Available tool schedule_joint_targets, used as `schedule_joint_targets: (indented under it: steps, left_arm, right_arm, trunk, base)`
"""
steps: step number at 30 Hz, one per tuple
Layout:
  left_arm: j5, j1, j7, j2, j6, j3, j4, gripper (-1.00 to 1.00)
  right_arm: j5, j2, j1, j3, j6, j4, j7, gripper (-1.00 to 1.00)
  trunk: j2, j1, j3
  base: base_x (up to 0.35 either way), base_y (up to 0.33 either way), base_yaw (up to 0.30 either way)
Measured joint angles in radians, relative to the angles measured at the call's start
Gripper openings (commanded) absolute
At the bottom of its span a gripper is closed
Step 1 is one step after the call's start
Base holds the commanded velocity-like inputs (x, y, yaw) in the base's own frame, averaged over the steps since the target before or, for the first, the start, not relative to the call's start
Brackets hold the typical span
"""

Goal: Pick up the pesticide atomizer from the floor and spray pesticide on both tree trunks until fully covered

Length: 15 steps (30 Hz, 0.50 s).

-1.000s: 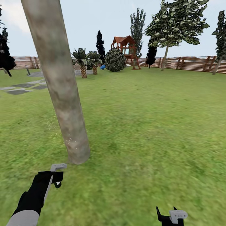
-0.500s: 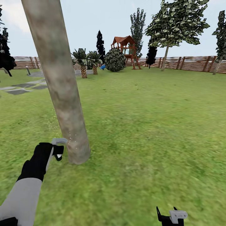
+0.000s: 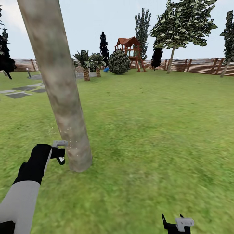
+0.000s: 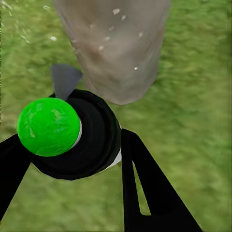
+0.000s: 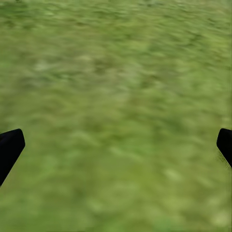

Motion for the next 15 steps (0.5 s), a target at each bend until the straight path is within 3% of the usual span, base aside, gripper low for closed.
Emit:
schedule_joint_targets:
  steps: [6, 8, 10, 12, 15]
  left_arm:
    - [-0.007, 0.001, 0.007, 0.016, 0.0, 0.008, -0.002, -1.0]
    - [-0.033, 0.005, 0.01, 0.022, -0.002, 0.008, -0.003, -1.0]
    - [-0.068, 0.013, 0.009, 0.053, -0.002, 0.008, 0.0, -1.0]
    - [-0.071, 0.04, 0.006, 0.068, -0.002, 0.009, 0.0, -1.0]
    - [-0.067, 0.063, 0.001, 0.071, -0.001, 0.006, 0.0, -1.0]
  right_arm:
    - [0.0, 0.0, 0.0, 0.0, 0.0, 0.0, 0.0, 1.0]
    - [0.0, 0.0, 0.0, 0.0, 0.0, 0.0, 0.0, 1.0]
    - [0.0, 0.0, 0.0, 0.0, 0.0, 0.0, 0.0, 1.0]
    - [0.0, 0.0, 0.0, 0.0, 0.0, 0.0, 0.0, 1.0]
    - [0.0, 0.0, 0.0, 0.0, 0.0, 0.0, 0.0, 1.0]
  trunk:
    - [0.0, 0.0, 0.0]
    - [0.0, 0.0, 0.0]
    - [0.0, 0.001, 0.0]
    - [0.0, 0.001, 0.0]
    - [0.0, 0.001, 0.0]
  base:
    - [0.303, -0.008, 0.0]
    - [0.063, 0.0, 0.0]
    - [0.016, 0.0, 0.0]
    - [0.004, 0.0, 0.0]
    - [0.001, 0.0, 0.122]
